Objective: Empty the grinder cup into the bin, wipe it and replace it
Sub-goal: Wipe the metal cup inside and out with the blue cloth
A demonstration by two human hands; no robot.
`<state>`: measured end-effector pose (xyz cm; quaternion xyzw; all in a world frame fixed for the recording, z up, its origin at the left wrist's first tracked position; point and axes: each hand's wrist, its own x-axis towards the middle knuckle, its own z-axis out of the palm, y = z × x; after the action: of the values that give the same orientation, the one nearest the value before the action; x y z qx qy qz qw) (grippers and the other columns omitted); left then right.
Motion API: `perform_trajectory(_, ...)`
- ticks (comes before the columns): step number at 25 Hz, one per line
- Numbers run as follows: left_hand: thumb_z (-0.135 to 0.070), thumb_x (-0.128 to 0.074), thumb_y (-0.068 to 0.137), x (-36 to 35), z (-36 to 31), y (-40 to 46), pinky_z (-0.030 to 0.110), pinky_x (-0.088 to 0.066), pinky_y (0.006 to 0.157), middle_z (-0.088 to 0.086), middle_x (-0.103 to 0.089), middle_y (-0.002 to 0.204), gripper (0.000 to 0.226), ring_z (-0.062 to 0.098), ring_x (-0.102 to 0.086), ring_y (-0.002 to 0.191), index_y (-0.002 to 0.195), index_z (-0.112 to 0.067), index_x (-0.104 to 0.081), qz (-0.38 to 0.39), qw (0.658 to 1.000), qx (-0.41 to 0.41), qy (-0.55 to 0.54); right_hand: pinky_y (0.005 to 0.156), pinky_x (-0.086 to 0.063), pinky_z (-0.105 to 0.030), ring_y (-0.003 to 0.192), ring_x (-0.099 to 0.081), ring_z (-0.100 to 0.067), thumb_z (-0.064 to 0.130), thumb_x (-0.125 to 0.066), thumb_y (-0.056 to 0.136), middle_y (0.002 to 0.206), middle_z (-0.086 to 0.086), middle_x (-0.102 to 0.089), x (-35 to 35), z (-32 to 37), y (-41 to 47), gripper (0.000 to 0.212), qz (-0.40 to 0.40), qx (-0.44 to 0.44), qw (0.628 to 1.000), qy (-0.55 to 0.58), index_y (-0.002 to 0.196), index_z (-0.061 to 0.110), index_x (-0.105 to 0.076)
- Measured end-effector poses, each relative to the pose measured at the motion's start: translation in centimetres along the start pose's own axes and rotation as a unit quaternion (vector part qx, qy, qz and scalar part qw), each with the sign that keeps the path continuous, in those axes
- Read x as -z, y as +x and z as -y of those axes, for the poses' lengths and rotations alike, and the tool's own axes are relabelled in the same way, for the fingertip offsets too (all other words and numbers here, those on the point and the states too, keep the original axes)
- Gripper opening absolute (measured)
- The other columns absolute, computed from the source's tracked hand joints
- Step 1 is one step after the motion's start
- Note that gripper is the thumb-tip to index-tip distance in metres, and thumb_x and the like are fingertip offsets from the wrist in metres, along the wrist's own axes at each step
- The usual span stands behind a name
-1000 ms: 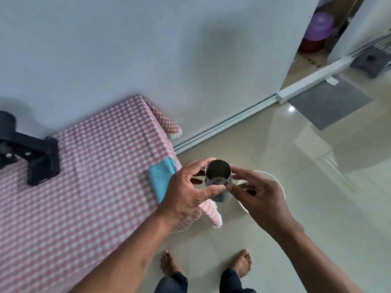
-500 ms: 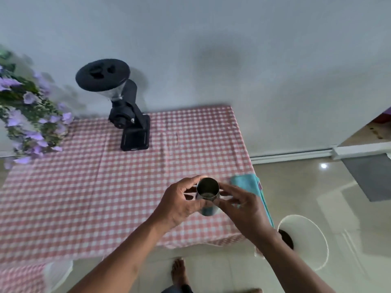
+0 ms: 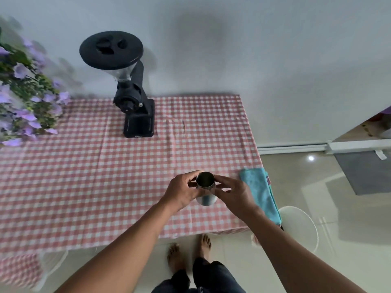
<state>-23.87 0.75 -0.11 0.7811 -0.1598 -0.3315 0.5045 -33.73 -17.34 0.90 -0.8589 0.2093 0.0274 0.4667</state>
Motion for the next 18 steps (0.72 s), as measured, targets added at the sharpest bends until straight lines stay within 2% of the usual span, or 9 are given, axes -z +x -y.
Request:
perform_trajectory(2, -0.037, -0.091, 0.080, -0.5, 0.1, 0.5, 0.039, -0.052, 0.111, -0.008, -0.074, 0.137, 0.062, 0.014, -0.067, 0.128, 0.138, -0.030, -0.070, -0.006, 1.000, 0.011, 0.003, 0.086, -0.061, -0.023, 0.096, -0.075, 0.002, 0.020, -0.080, 0.086, 0.112, 0.021, -0.079, 0.1, -0.4, 0.8, 0.041, 0.004, -0.005, 1.000, -0.002, 0.123, 0.038, -0.075)
perform_trajectory(6, -0.038, -0.090, 0.082, -1.1, -0.3, 1.3, 0.029, -0.055, 0.103, -0.018, -0.077, 0.120, 0.054, 0.006, -0.070, 0.118, 0.133, -0.033, -0.073, -0.003, 0.999, 0.029, 0.022, 0.075, -0.049, -0.001, 0.095, -0.074, 0.004, 0.021, -0.079, 0.088, 0.113, 0.022, -0.079, 0.0, -1.2, 1.4, 0.040, 0.010, -0.036, 0.999, 0.019, 0.124, 0.038, -0.075)
perform_trajectory(8, -0.039, -0.090, 0.080, -1.7, -0.7, 1.6, 0.024, -0.054, 0.099, -0.020, -0.076, 0.117, 0.055, 0.004, -0.070, 0.115, 0.132, -0.031, -0.073, -0.011, 0.999, 0.046, 0.020, 0.073, -0.047, 0.002, 0.094, -0.073, 0.004, 0.021, -0.078, 0.089, 0.111, 0.023, -0.078, 0.4, -1.7, 1.6, 0.040, 0.015, -0.046, 0.998, 0.035, 0.125, 0.037, -0.075)
perform_trajectory(10, -0.042, -0.092, 0.077, -2.1, -0.6, 1.9, 0.027, -0.057, 0.098, -0.015, -0.078, 0.119, 0.055, 0.007, -0.071, 0.114, 0.128, -0.029, -0.075, -0.023, 0.998, 0.062, 0.017, 0.073, -0.046, 0.003, 0.092, -0.072, 0.004, 0.021, -0.076, 0.090, 0.108, 0.024, -0.077, 0.8, -1.8, 2.0, 0.039, 0.029, -0.042, 0.998, 0.032, 0.126, 0.036, -0.075)
perform_trajectory(12, -0.039, -0.093, 0.077, -2.4, -0.3, 2.4, 0.028, -0.058, 0.091, -0.009, -0.078, 0.118, 0.051, 0.011, -0.073, 0.110, 0.123, -0.026, -0.074, -0.039, 0.996, 0.084, 0.012, 0.074, -0.044, 0.004, 0.096, -0.072, 0.000, 0.024, -0.074, 0.093, 0.115, 0.016, -0.078, 1.1, -1.9, 2.6, 0.037, 0.044, -0.036, 0.998, 0.025, 0.128, 0.034, -0.074)
perform_trajectory(14, -0.033, -0.092, 0.080, -2.5, 0.1, 2.4, 0.025, -0.056, 0.083, -0.007, -0.076, 0.118, 0.047, 0.013, -0.073, 0.108, 0.122, -0.025, -0.072, -0.054, 0.994, 0.096, 0.005, 0.088, -0.047, -0.004, 0.111, -0.072, -0.011, 0.026, -0.072, 0.096, 0.128, 0.006, -0.076, 1.5, -2.0, 2.9, 0.036, 0.033, -0.036, 0.999, 0.003, 0.132, 0.026, -0.072)
perform_trajectory(16, -0.033, -0.090, 0.081, -2.7, 0.3, 2.3, 0.023, -0.055, 0.082, -0.007, -0.075, 0.117, 0.046, 0.012, -0.071, 0.107, 0.122, -0.025, -0.070, -0.062, 0.993, 0.102, -0.002, 0.103, -0.051, -0.028, 0.121, -0.069, -0.024, 0.023, -0.069, 0.098, 0.133, -0.006, -0.074, 2.8, -3.4, 3.0, 0.035, -0.027, -0.055, 0.997, -0.046, 0.132, 0.017, -0.071)
perform_trajectory(18, -0.041, -0.089, 0.076, -3.0, 0.7, 2.2, 0.023, -0.055, 0.083, -0.008, -0.076, 0.116, 0.049, 0.011, -0.071, 0.107, 0.120, -0.028, -0.071, -0.068, 0.993, 0.099, -0.015, 0.109, -0.048, -0.042, 0.123, -0.064, -0.035, 0.021, -0.067, 0.097, 0.132, -0.014, -0.072, 4.7, -6.1, 3.0, 0.033, -0.082, -0.084, 0.986, -0.114, 0.128, 0.010, -0.071)
